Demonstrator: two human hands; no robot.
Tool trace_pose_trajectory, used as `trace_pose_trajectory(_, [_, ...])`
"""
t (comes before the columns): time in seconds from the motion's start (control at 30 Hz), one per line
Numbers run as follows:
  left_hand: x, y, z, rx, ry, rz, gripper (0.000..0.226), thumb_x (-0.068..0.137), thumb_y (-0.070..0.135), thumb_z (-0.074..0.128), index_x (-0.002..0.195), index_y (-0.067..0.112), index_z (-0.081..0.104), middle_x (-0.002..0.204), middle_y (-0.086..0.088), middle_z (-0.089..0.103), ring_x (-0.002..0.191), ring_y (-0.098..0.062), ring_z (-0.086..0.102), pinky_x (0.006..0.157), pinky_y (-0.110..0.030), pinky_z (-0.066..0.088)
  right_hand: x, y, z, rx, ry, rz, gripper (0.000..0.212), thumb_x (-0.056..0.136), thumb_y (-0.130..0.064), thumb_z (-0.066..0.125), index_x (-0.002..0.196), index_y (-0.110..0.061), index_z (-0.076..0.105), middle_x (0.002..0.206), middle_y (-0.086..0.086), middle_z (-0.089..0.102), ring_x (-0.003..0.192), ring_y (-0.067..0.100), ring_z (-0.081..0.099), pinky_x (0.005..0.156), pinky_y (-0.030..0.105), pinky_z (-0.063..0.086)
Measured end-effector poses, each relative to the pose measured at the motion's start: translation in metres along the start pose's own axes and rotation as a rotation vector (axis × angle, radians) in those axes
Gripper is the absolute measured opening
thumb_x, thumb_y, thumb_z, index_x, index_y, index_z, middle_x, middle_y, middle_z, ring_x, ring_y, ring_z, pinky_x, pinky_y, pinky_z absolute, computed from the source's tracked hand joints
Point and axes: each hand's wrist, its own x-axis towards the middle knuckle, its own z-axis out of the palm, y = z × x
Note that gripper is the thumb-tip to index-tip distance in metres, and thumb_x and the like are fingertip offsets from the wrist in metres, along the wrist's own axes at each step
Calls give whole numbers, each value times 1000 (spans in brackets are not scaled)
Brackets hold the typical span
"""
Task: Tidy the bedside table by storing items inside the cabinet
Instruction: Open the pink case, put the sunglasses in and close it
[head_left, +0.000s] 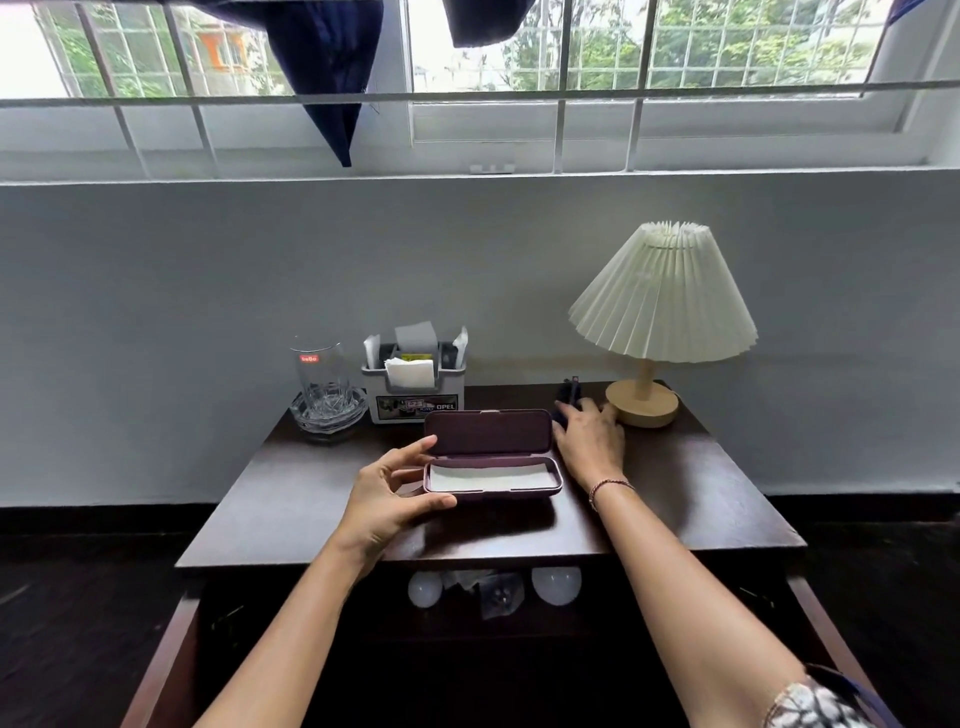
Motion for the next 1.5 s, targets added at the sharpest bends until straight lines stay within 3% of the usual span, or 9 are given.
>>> trace_pose_trajectory(0.2, [-1, 2, 0, -3, 0, -1, 67, 56, -4, 84, 113, 25, 63, 109, -8, 64, 100, -12, 60, 74, -10, 50, -7, 16, -11, 48, 59, -2, 33, 95, -38, 47, 117, -21, 66, 116, 2, 62, 112, 28, 46, 85, 37, 45])
trace_pose_trajectory(0.4, [-1, 3, 0, 6, 14, -8, 66, 56, -2, 85, 111, 26, 64, 108, -7, 65, 100, -11, 60, 74, -10, 50, -27, 39, -21, 269, 135, 18, 19, 87, -9, 61, 99, -14, 74, 105, 5, 71, 100, 28, 59, 87, 32, 47])
trace_pose_trajectory(0.67, [-1, 4, -1, 6, 12, -22, 61, 55, 1, 86, 107, 28, 67, 106, -5, 65, 95, -6, 61, 73, -8, 48, -50, 53, -24, 519, 181, 92, 30, 78, 8, 60, 79, -18, 73, 89, 3, 73, 76, 11, 57, 64, 14, 37])
trace_pose_trajectory(0.83, [0, 2, -2, -5, 8, -7, 59, 54, 2, 86, 106, 24, 67, 106, -5, 65, 95, -4, 61, 74, -10, 49, -51, 52, -27, 673, 205, 114, 20, 80, 4, 64, 86, -14, 71, 86, 3, 70, 81, 16, 63, 60, 3, 37])
trace_pose_trajectory(0.97, [1, 2, -1, -18, 19, 9, 56, 53, 1, 87, 101, 22, 66, 104, -4, 65, 92, -1, 62, 74, -10, 49, -47, 62, -27, 749, 316, 300, 21, 91, -7, 55, 106, -8, 69, 103, 14, 70, 95, 26, 63, 75, 19, 40])
trace_pose_trajectory(1.2, [1, 1, -1, -61, 36, 9, 52, 54, -1, 86, 98, 15, 63, 100, -5, 65, 96, -15, 61, 75, -15, 52, -48, 69, -27, 688, 117, 221, 27, 89, 0, 55, 109, -10, 69, 110, 9, 70, 103, 21, 63, 87, 19, 41])
trace_pose_trajectory(1.33, [2, 1, -1, -74, 36, 10, 52, 55, -1, 86, 99, 14, 62, 100, -5, 65, 99, -18, 61, 77, -17, 53, -52, 64, -27, 700, 125, 167, 28, 88, 3, 53, 102, -12, 72, 90, 8, 73, 79, 13, 64, 64, 4, 38])
trace_pose_trajectory(1.4, [2, 0, -1, -77, 39, 9, 52, 54, 0, 86, 98, 15, 62, 101, -5, 65, 100, -19, 61, 78, -18, 54, -53, 63, -28, 751, 112, 162, 26, 89, 0, 52, 100, -16, 71, 77, 3, 71, 71, 10, 65, 61, 1, 43])
trace_pose_trajectory(1.5, [2, 0, -1, -76, 49, 14, 52, 53, 3, 87, 96, 17, 62, 99, -2, 66, 97, -16, 62, 76, -15, 52, -56, 62, -28, 841, 86, 160, 20, 93, -7, 50, 98, -15, 69, 61, 0, 65, 51, 4, 62, 53, 20, 49])
